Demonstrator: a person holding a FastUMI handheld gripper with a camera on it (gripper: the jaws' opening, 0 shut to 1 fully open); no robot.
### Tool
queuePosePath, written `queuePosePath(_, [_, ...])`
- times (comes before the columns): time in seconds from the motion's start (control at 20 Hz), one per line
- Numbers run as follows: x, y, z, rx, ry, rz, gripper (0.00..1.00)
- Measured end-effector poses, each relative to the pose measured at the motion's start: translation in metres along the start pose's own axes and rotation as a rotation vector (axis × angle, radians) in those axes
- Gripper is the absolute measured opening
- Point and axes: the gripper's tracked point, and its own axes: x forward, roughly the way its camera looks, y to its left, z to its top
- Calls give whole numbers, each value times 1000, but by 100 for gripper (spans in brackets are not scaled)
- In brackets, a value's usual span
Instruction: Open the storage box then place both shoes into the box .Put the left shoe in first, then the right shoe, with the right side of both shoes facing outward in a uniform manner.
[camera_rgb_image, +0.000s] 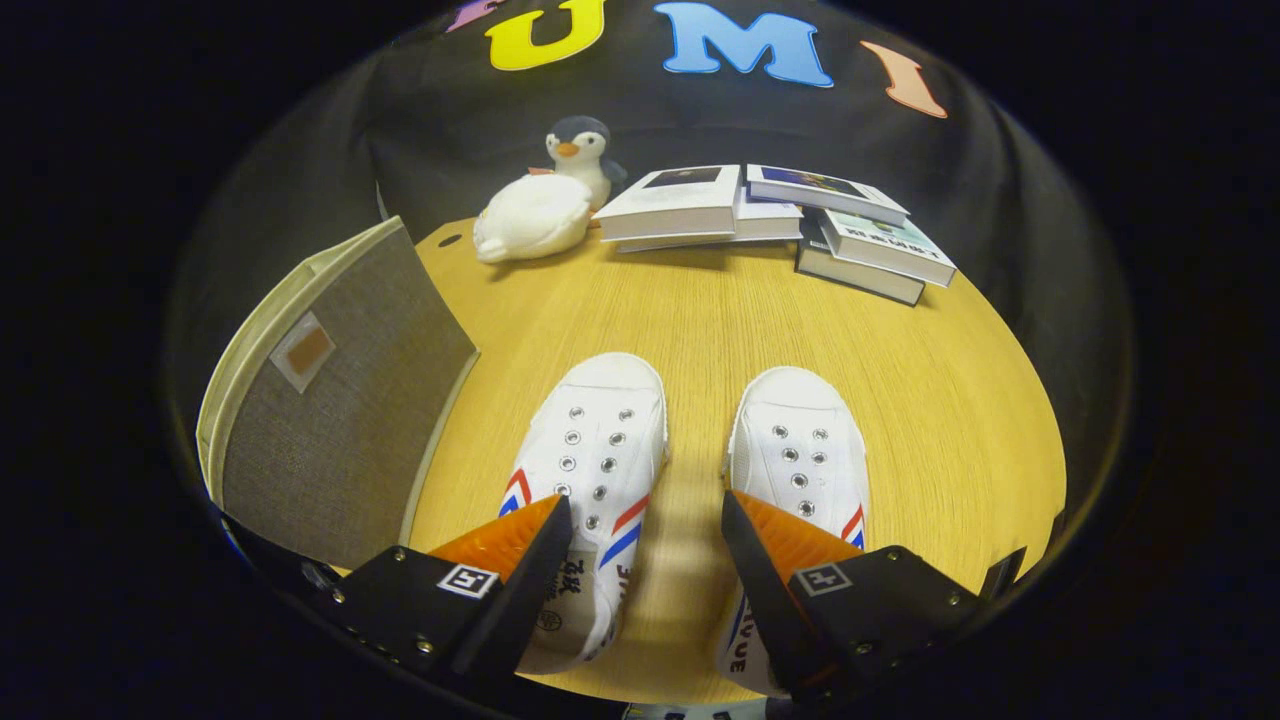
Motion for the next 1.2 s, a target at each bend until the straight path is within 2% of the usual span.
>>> queuePosePath(0.05, [-4,4,-5,2,8,1,83])
queuePosePath(0.2, [7,3,-7,-14,37,-6,82])
queuePosePath(0.35, [9,8,-12,42,50,26,54])
queuePosePath(0.45, [10,9,-13,84,64,61,54])
queuePosePath(0.5, [10,18,-12,149,68,95,54])
queuePosePath(0.55, [14,17,-13,201,72,107,21])
queuePosePath(0.65, [7,19,-15,263,84,109,21])
queuePosePath(0.75, [9,18,-13,316,98,117,8])
queuePosePath(0.8, [11,19,-12,354,91,105,8])
queuePosePath(0.85, [6,19,-10,372,93,110,0])
queuePosePath(1.2, [-21,33,18,517,45,184,0])
